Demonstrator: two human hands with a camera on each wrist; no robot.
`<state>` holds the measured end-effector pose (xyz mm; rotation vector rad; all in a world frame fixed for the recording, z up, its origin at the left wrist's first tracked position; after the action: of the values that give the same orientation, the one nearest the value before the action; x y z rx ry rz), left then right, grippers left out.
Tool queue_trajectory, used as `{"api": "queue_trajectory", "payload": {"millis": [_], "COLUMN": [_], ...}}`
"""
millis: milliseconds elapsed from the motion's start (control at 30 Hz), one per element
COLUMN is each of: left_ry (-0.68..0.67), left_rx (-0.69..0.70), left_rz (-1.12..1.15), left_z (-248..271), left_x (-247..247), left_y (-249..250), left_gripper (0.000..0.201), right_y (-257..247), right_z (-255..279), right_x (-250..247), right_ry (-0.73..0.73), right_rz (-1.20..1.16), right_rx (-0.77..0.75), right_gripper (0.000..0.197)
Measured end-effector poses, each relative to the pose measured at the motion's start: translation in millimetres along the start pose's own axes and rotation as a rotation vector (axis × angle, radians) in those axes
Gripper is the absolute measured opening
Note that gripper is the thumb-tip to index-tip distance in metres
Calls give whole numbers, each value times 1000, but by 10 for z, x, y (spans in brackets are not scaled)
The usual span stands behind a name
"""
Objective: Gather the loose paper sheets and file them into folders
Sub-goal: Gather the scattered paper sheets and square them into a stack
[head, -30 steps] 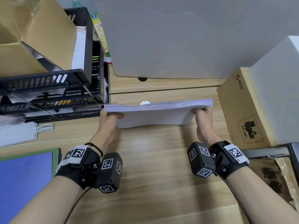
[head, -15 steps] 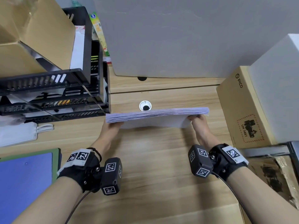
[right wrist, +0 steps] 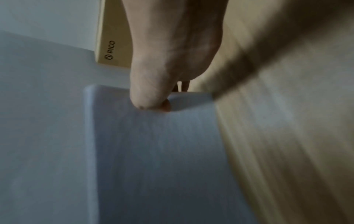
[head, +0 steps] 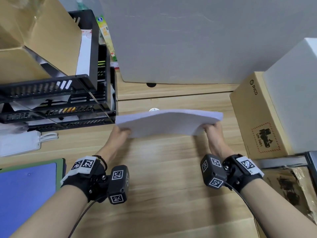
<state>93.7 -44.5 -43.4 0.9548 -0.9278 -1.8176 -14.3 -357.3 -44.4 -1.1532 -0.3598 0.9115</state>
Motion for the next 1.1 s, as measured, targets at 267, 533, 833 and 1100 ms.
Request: {"api": "queue_trajectory", "payload": {"millis": [267,533,833,1100], "left_ry": [-170,-153,-115,-248], "left_rx": [-162,24,-63,-152], "left_rz": [104,-156,234,554], "left_z": [-101,-231,-198,-7], "left_x": [-18,-182,-138,514], "left_y": [-241,6,134,186], "left_gripper": [12,22,39,37], "right_y": [107,307,561,529], "right_z": [153,68,273,397], "right_x": [-71,-192,-388,64], "right_ry": [-255,-272,-153,-95], "right_rz": [0,187,4,-404], "right_rx": [8,61,246,288], "right_gripper": [34,19,31,8]}}
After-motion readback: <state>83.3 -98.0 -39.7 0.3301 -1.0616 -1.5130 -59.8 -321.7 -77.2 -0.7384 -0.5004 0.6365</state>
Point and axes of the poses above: each hand's wrist, its own z-axis away from the middle knuckle, its own x-axis out of the palm, y = z × x, the point moved 7 cm from there along -z, towards the middle knuckle, and after that the axes turned 2 degrees about -z, right-handed, at the moved point
